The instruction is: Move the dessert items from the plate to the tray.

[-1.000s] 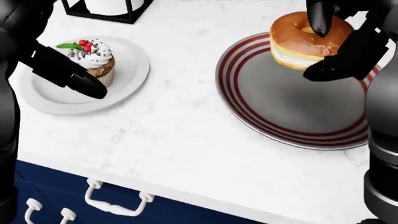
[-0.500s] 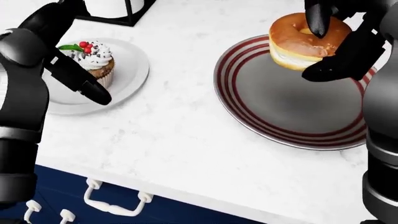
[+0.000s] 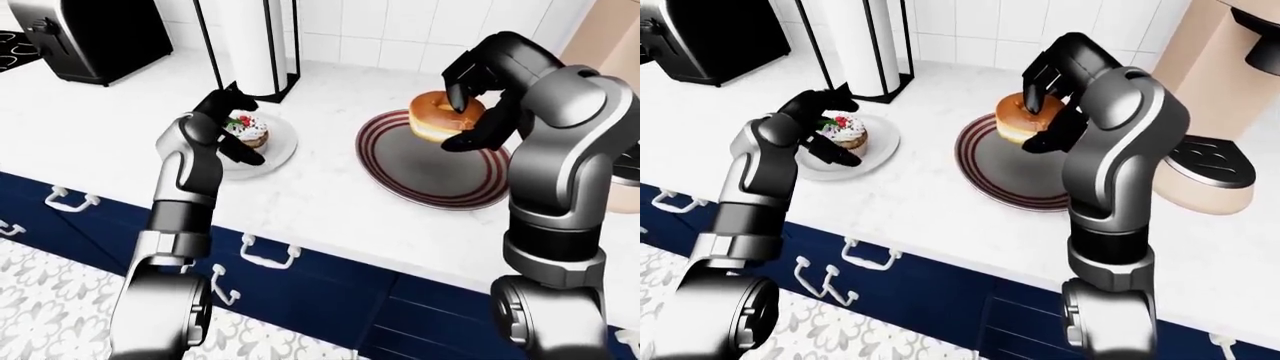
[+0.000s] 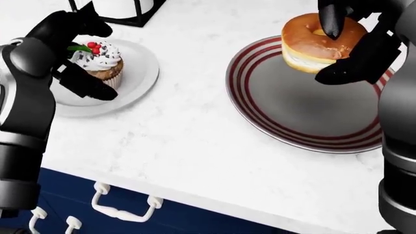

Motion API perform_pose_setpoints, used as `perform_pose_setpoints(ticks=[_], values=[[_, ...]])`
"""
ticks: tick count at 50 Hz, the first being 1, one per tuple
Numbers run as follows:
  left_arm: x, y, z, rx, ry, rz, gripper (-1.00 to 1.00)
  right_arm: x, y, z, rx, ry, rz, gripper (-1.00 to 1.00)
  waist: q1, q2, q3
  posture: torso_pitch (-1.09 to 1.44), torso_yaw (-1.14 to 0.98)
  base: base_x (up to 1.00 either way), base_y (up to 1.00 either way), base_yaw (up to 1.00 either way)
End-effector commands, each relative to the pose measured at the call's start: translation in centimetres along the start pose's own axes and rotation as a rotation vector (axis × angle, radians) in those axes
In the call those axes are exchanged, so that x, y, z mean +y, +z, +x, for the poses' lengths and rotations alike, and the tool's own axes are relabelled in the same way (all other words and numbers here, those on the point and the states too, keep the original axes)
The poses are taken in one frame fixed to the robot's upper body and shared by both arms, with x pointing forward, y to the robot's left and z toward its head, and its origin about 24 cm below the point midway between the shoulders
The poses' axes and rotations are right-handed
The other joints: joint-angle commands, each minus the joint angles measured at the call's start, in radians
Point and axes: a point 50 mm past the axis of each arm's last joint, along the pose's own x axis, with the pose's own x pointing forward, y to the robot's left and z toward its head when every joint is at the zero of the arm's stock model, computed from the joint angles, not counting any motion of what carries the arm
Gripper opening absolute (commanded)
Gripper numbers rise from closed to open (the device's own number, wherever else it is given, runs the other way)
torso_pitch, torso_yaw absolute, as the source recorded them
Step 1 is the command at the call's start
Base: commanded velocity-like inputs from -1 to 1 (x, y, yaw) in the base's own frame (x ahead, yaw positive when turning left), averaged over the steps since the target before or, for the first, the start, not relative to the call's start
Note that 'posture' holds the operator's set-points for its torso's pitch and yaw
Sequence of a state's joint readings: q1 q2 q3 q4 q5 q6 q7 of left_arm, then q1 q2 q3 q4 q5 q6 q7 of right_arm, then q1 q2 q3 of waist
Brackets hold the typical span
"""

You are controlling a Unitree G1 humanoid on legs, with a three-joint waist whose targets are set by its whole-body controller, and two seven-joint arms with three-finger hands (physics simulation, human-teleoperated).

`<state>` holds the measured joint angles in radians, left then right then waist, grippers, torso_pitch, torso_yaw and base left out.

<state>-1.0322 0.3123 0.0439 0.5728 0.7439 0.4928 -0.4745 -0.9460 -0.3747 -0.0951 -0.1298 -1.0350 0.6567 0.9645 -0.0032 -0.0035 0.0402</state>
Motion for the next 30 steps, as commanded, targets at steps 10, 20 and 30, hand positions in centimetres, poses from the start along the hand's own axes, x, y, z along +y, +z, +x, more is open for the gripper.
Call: perform_pose_setpoints(ticks=[10, 20, 30], values=[[1.2, 1.1, -0.4, -0.062, 0.071, 0.022, -0.19, -1.5, 0.7, -0.6, -0.037, -0.081, -0.016, -1.00, -0.001, -0.001, -0.033, 0.00, 0.00, 0.00, 0.00, 0.00], [3.8, 2.7, -1.7, -0.144, 0.125, -0.034, -1.00, -2.9, 1.1, -1.6, -0.054, -0.104, -0.007, -1.00, -0.002, 0.001, -0.034, 0.00, 0.00, 0.00, 0.00, 0.00], [7.2, 4.9, -8.0, -0.278, 0.105, -0.083, -1.00, -4.0, 2.2, -4.8, -0.132, -0.064, -0.005, -1.00, -0.004, -0.001, -0.012, 0.00, 0.00, 0.00, 0.00, 0.00]])
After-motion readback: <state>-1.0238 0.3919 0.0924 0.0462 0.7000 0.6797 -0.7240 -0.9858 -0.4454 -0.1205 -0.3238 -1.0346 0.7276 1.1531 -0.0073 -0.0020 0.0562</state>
